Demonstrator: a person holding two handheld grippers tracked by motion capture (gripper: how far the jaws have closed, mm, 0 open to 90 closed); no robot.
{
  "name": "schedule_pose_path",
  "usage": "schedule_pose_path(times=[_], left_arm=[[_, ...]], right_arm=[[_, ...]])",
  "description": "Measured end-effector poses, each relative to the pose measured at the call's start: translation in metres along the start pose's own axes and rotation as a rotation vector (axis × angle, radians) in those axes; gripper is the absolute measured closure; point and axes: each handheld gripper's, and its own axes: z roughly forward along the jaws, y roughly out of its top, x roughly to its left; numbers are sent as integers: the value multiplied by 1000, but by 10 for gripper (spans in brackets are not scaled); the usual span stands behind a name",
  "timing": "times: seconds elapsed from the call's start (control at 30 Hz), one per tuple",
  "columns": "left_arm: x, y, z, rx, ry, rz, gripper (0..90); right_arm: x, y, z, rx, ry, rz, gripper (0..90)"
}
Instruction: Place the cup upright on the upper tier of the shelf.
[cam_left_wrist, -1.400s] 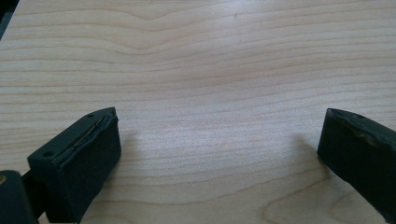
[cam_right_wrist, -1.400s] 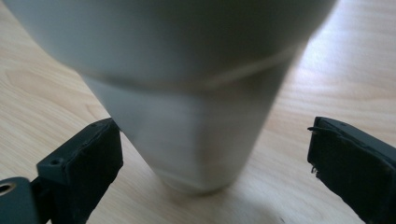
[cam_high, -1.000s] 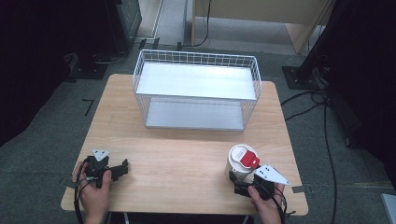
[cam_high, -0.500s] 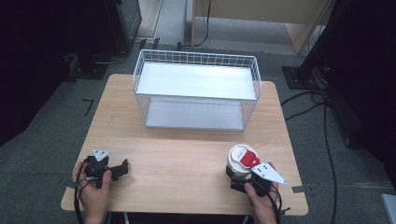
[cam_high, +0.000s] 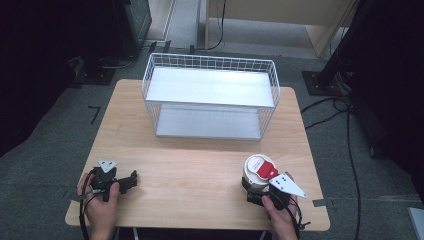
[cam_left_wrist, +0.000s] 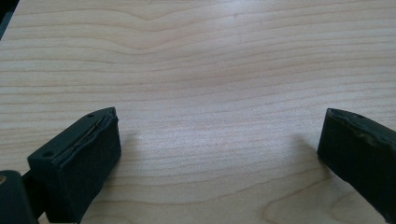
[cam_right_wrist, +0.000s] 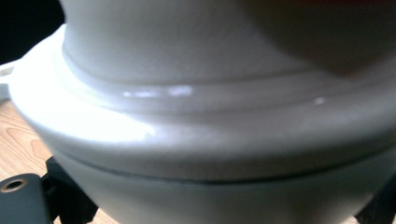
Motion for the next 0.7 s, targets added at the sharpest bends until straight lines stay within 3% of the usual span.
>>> schedule_pose_path(times=[0.3,0.7], left_arm=[[0,0,0,1,0,0,0],[0,0,0,0,0,0,0]], right_arm=[[3,-1,-2,-15,-24,-13,72],[7,5,-7,-30,4,44,77]])
